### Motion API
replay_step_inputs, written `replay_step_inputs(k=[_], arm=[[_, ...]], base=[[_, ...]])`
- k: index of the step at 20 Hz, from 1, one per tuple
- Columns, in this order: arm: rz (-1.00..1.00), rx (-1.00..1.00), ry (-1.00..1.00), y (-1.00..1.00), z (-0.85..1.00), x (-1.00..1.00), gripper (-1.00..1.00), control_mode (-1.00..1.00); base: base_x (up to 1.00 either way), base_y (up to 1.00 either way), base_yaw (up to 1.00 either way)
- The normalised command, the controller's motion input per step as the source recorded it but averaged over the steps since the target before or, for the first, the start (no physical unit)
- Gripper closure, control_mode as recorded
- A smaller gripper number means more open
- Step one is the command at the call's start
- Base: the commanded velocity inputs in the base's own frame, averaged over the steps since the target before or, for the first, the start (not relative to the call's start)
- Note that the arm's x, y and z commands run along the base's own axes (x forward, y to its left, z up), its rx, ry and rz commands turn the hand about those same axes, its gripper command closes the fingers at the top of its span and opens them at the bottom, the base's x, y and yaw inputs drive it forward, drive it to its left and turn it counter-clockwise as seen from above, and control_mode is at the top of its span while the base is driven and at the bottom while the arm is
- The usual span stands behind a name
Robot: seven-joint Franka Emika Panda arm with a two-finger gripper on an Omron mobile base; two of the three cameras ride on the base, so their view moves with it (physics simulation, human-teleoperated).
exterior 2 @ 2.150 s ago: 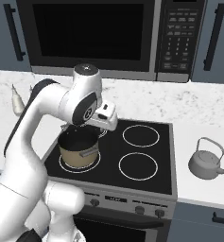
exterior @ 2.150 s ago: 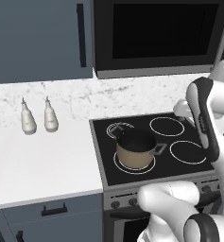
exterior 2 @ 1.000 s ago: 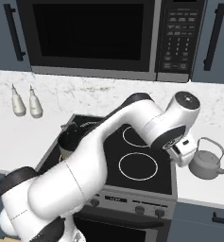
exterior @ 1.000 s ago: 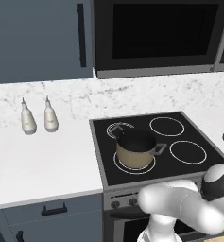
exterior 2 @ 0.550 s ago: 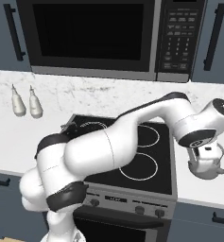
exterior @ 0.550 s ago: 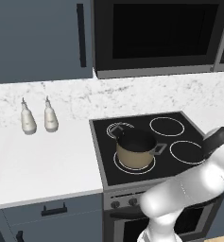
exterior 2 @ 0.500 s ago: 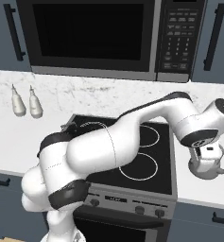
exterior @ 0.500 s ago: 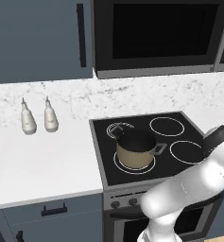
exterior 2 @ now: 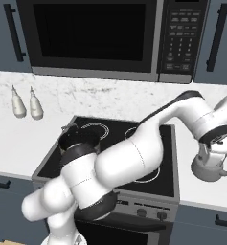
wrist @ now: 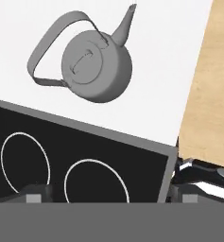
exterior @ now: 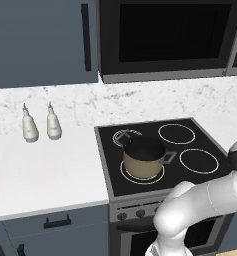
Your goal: Pick the kettle from the counter and place it on a stove burner. Then turn the burner on.
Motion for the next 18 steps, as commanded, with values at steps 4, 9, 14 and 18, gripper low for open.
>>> replay_step_inputs(k=[4,9,14,18], arm=[[-0.26,-0.03,0.03,-0.34,-0.36,0.28,-1.00,-1.00],[-0.39,0.00,0.02,-0.26,-0.25,0.25,-1.00,-1.00],[-0.20,0.00,0.00,-0.03,-0.17,0.15,-1.00,-1.00],[-0.10,0.00,0.00,0.00,-0.38,0.08,-1.00,-1.00]], base=[[0.00,0.00,0.00],[0.00,0.00,0.00],[0.00,0.00,0.00],[0.00,0.00,0.00]])
